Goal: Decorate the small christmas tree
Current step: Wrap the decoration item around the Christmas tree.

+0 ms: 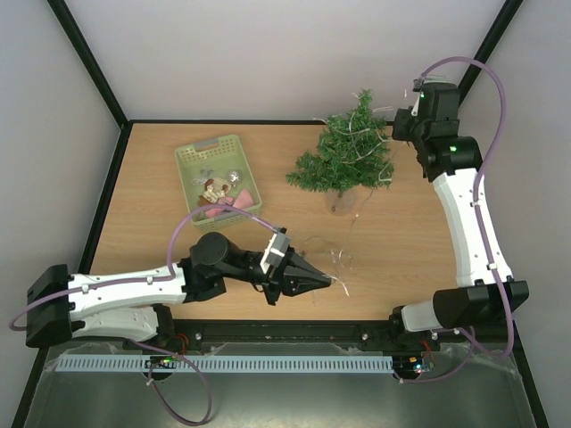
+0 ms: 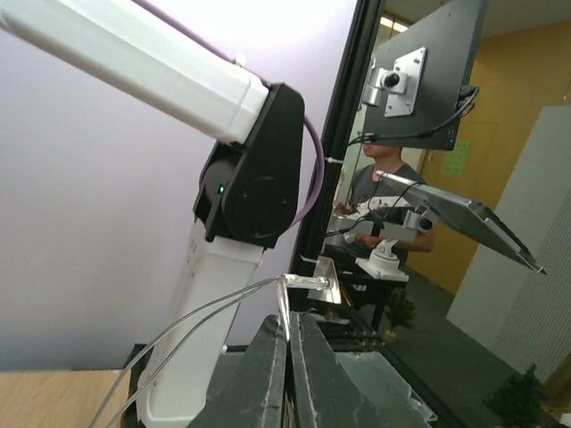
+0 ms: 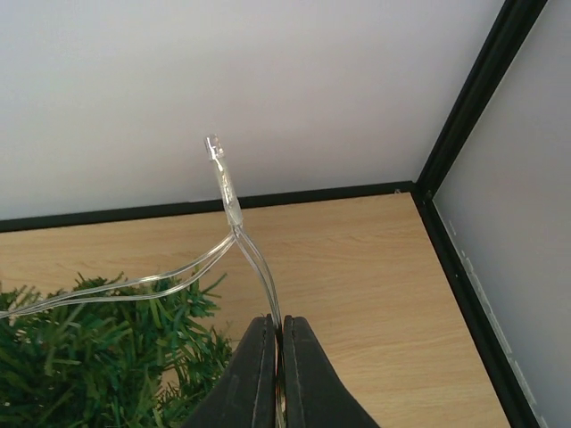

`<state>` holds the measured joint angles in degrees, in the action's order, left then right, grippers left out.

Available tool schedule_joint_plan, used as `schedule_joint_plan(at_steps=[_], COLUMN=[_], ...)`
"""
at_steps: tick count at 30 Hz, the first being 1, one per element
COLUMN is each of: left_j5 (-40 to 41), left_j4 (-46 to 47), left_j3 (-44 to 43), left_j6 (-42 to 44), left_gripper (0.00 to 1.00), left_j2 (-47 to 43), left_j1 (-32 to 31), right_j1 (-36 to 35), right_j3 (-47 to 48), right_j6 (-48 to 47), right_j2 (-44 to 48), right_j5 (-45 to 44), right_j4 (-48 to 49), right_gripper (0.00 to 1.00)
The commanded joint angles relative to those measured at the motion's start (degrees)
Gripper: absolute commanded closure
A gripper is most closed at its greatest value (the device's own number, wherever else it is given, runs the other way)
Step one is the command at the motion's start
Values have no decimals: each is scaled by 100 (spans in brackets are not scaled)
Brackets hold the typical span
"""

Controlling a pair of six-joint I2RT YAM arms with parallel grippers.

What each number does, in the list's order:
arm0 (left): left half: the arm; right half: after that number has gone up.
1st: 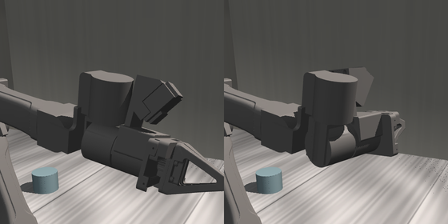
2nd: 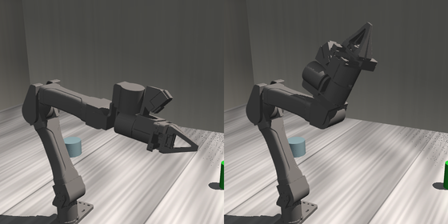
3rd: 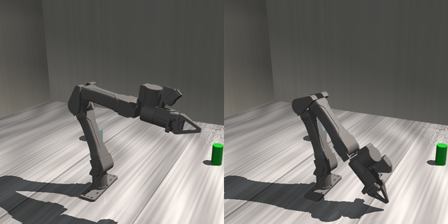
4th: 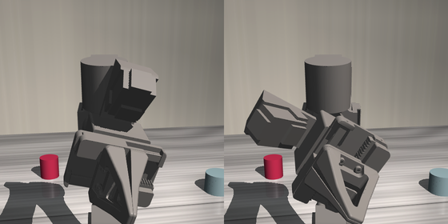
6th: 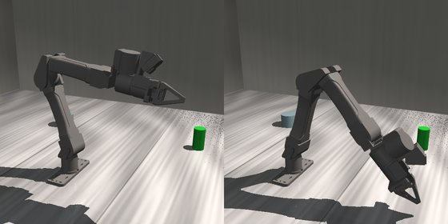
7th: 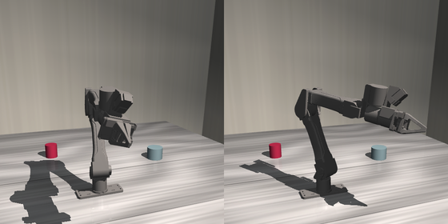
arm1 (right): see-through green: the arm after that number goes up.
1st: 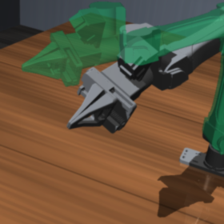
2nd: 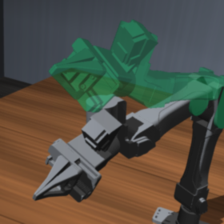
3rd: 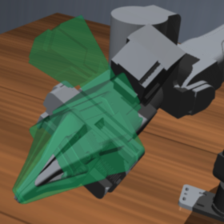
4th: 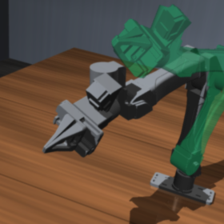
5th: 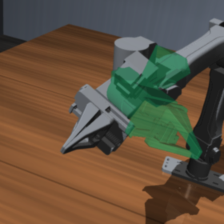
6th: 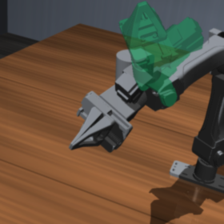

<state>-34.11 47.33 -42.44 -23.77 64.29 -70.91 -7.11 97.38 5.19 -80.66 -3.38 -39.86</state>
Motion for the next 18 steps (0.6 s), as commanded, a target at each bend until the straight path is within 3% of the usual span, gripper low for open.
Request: schedule_joint_plan(at_steps=[1, 7, 18], left_j5=[35, 1030, 1474], left_j4=[50, -1049, -1513], left_j3=[-88, -203, -218], left_j6=[278, 1067, 1127], left_gripper=[98, 98, 98], left_j2=[75, -17, -29], left_j1=[-89, -65, 425], right_j1=[34, 59, 295], right_j3=[-257, -291, -551], right_j6=[-64, -188, 54], right_j2=[81, -200, -494], right_j5=[-134, 49, 525], right_j4=[249, 608, 831], right_gripper=[98, 98, 98])
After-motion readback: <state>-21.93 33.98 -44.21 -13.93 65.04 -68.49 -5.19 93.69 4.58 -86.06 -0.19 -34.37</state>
